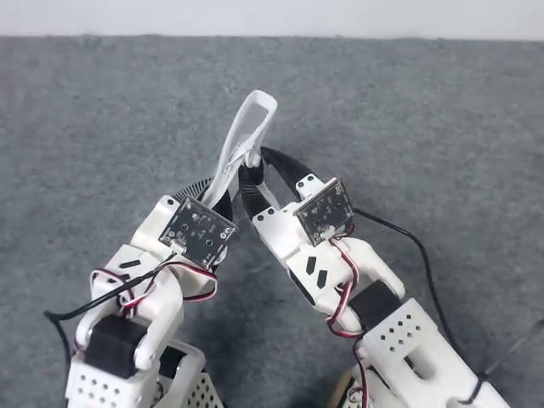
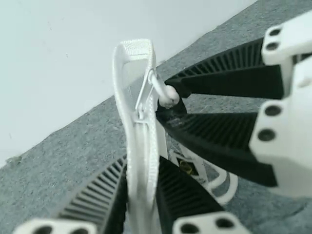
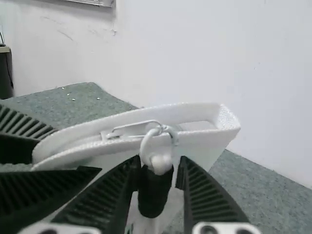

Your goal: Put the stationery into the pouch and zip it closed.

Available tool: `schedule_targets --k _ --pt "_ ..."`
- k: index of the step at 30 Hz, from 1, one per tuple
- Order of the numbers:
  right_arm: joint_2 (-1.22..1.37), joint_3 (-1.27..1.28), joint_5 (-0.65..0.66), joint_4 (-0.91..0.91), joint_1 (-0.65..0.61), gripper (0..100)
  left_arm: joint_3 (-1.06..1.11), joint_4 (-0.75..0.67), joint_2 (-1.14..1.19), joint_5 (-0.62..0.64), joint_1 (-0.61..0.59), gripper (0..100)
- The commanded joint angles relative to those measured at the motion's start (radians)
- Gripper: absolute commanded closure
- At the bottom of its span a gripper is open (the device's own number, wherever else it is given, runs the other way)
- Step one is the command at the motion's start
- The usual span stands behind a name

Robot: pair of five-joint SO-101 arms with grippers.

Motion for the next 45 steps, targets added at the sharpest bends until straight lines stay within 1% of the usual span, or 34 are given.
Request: schedule_targets --k 1,5,15,18,23,34,45 --pt "0.024 -0.025 0.008 -0.03 0.016 99.5 0.013 -0.003 0.002 0.017 -0.008 99" --pt "0.042 -0.028 0.009 -0.042 0.044 99.3 0.013 -0.003 0.002 0.017 -0.008 99" --pt "-0.012 -0.054 -0.003 -0.038 0.188 99.2 0.024 -0.008 0.002 0.017 -0.008 99" --pt "0.025 -0.114 -0.061 0.01 0.228 99.2 0.024 -0.008 0.002 0.017 -0.008 99" --pt "0.137 -0.252 -0.08 0.091 0.275 99.2 0.024 -0.008 0.002 0.017 -0.008 99" --pt "0.303 -0.408 -0.08 0.088 0.344 99.2 0.024 -0.006 0.002 0.017 -0.008 99" --pt "0.467 -0.557 -0.078 0.087 0.371 99.2 0.024 -0.003 0.002 0.015 -0.008 99"
